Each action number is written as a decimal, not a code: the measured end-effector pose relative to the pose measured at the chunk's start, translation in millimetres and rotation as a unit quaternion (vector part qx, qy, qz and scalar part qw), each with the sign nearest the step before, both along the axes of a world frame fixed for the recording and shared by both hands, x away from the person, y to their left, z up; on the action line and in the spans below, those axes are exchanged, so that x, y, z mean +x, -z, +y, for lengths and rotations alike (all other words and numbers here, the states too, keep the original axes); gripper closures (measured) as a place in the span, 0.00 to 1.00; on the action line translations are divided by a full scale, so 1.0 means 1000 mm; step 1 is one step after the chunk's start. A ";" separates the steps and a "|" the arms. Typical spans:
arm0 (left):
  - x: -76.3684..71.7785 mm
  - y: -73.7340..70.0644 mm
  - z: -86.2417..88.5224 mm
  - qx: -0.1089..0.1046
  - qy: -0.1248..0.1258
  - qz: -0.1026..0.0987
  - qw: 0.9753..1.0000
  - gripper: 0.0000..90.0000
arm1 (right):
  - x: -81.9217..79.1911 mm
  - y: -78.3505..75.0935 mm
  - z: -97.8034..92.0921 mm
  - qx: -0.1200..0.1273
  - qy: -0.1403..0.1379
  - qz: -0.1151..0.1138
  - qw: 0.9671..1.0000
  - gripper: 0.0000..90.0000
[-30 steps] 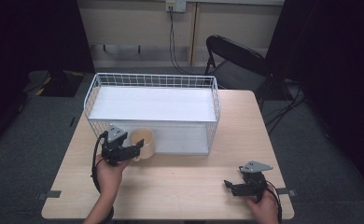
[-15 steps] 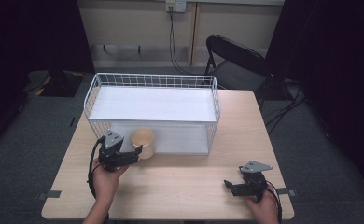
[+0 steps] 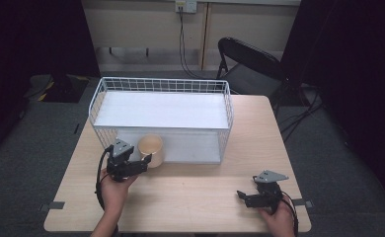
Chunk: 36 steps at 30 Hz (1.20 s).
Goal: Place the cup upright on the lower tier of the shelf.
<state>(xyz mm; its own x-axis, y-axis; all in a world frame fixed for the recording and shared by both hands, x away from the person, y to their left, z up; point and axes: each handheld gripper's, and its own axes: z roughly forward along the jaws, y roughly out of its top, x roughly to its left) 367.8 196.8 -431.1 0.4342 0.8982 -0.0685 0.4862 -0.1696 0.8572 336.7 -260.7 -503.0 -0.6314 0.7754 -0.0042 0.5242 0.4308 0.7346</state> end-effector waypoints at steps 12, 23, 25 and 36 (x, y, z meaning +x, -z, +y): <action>0.002 0.000 -0.003 -0.002 0.002 -0.002 1.000 0.40 | 0.000 0.000 0.000 0.000 0.000 0.000 1.000 0.15; 0.006 0.000 0.001 -0.013 -0.005 0.001 1.000 0.48 | 0.000 0.000 0.000 0.000 0.000 0.000 1.000 0.15; 0.007 0.000 0.001 -0.020 -0.008 0.002 1.000 0.49 | 0.000 0.000 0.000 0.000 0.000 0.000 1.000 0.15; 0.011 0.001 -0.001 -0.017 -0.014 0.002 1.000 0.55 | 0.000 0.000 0.000 0.000 0.000 0.000 1.000 0.15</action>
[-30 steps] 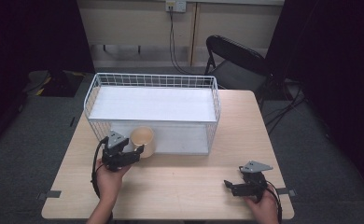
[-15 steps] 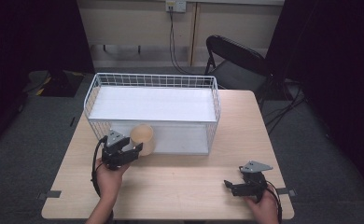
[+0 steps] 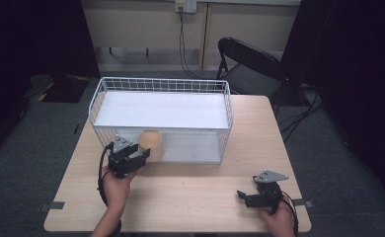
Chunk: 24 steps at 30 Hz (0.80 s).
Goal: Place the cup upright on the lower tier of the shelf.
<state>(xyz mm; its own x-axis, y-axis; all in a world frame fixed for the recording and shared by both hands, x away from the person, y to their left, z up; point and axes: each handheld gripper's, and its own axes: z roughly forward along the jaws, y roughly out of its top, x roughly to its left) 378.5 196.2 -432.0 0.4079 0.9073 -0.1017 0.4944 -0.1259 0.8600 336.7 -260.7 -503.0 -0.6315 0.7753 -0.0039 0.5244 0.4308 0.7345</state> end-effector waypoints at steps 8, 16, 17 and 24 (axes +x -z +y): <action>0.004 0.004 -0.002 0.008 -0.007 0.000 1.000 0.62 | 0.000 0.000 0.000 0.000 0.000 0.000 1.000 0.15; -0.001 0.002 0.003 0.005 -0.007 0.003 1.000 0.54 | 0.000 0.000 0.000 0.000 0.000 0.000 1.000 0.15; -0.003 0.001 0.004 0.004 -0.008 0.000 1.000 0.54 | 0.000 0.000 0.000 0.000 0.000 0.000 1.000 0.15; -0.017 -0.003 0.019 0.015 -0.002 -0.001 1.000 0.63 | 0.000 0.000 0.000 0.000 0.000 0.000 1.000 0.15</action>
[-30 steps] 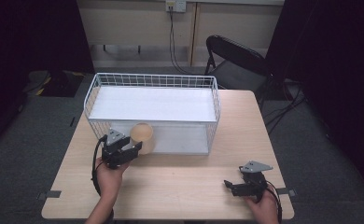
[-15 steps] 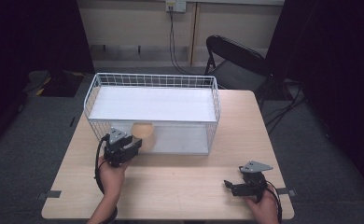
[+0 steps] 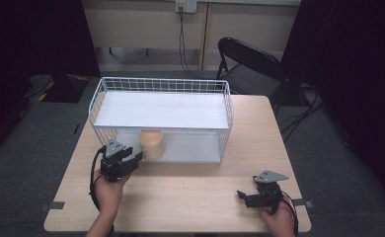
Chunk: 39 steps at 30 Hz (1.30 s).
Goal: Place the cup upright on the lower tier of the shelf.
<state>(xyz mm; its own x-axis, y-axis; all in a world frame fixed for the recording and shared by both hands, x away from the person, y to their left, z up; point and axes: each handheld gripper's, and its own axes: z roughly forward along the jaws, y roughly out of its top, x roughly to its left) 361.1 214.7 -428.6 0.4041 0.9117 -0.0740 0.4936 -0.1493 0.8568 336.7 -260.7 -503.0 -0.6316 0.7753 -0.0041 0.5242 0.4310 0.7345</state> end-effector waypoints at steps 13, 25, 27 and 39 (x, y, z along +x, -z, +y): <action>0.004 0.007 -0.013 0.009 0.011 0.015 1.000 0.88 | 0.000 0.000 0.000 0.000 0.000 0.000 1.000 0.15; 0.015 0.011 -0.020 0.006 0.008 0.014 1.000 0.80 | 0.000 0.000 0.000 0.000 0.000 0.000 1.000 0.15; 0.014 0.011 -0.020 0.009 0.013 0.012 1.000 0.65 | 0.000 0.000 0.000 0.000 0.000 0.000 1.000 0.15; -0.002 0.013 0.000 0.000 0.064 0.026 0.998 0.25 | 0.000 0.000 0.000 0.000 0.000 0.000 1.000 0.15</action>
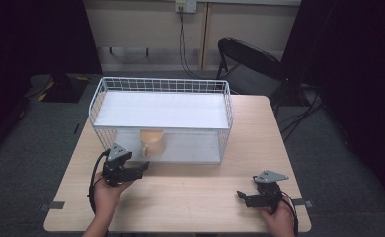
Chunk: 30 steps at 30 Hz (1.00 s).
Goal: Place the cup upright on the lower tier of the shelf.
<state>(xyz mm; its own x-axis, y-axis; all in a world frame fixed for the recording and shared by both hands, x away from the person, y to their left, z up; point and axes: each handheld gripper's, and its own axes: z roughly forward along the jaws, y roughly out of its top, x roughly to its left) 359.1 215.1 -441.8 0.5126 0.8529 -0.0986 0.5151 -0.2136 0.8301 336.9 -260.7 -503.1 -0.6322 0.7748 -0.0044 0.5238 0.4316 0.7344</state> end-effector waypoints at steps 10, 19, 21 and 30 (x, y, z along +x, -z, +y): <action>-0.007 0.009 0.013 -0.004 0.028 0.014 1.000 0.22 | 0.000 0.000 0.000 0.000 0.000 0.000 1.000 0.15; -0.014 0.018 0.028 0.034 0.059 0.024 0.997 0.20 | 0.000 0.000 0.000 0.000 0.000 0.000 1.000 0.15; -0.015 0.021 0.031 0.040 0.061 0.026 0.997 0.20 | 0.000 0.000 0.000 0.000 0.000 0.000 1.000 0.15; -0.021 0.034 0.043 0.063 0.078 0.027 0.995 0.19 | 0.000 0.000 0.000 0.000 0.000 0.000 1.000 0.15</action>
<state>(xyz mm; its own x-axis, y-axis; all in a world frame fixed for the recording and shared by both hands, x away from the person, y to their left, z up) 338.5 258.1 -476.2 0.6373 0.7702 -0.0265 0.5107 -0.3963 0.7630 336.9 -260.7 -503.0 -0.6323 0.7747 -0.0044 0.5238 0.4317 0.7343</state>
